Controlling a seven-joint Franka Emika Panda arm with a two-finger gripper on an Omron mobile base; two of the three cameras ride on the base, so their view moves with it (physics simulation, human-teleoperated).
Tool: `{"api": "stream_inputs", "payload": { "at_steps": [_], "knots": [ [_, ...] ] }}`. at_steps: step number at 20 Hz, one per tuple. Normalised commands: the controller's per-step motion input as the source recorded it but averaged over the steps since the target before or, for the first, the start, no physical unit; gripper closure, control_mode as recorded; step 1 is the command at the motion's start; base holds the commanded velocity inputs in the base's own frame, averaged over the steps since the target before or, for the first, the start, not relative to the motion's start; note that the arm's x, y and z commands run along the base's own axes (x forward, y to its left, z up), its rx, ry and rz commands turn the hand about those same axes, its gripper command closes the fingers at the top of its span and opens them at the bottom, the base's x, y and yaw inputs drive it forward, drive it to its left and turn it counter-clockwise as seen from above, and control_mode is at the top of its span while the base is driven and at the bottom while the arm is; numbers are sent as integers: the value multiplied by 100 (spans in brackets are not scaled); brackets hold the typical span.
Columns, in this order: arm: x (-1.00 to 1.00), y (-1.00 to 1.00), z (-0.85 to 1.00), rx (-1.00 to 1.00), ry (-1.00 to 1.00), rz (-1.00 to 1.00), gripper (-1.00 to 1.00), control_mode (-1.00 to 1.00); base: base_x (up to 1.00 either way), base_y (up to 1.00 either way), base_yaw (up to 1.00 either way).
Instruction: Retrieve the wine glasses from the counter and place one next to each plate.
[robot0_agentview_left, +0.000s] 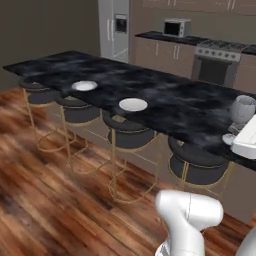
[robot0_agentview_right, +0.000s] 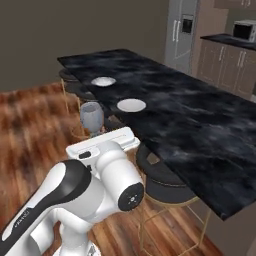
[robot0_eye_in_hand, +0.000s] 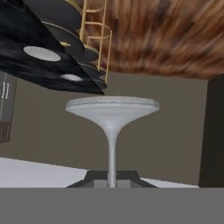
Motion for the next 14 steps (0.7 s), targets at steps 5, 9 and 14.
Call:
{"api": "stream_inputs", "payload": {
  "at_steps": [5,9,14],
  "knots": [
    [0,0,0,0,0,0,100,100,96,99,-56],
    [0,0,0,0,0,0,100,100,66,96,-64],
    [0,0,0,0,0,0,100,100,5,93,-68]
  ]
}}
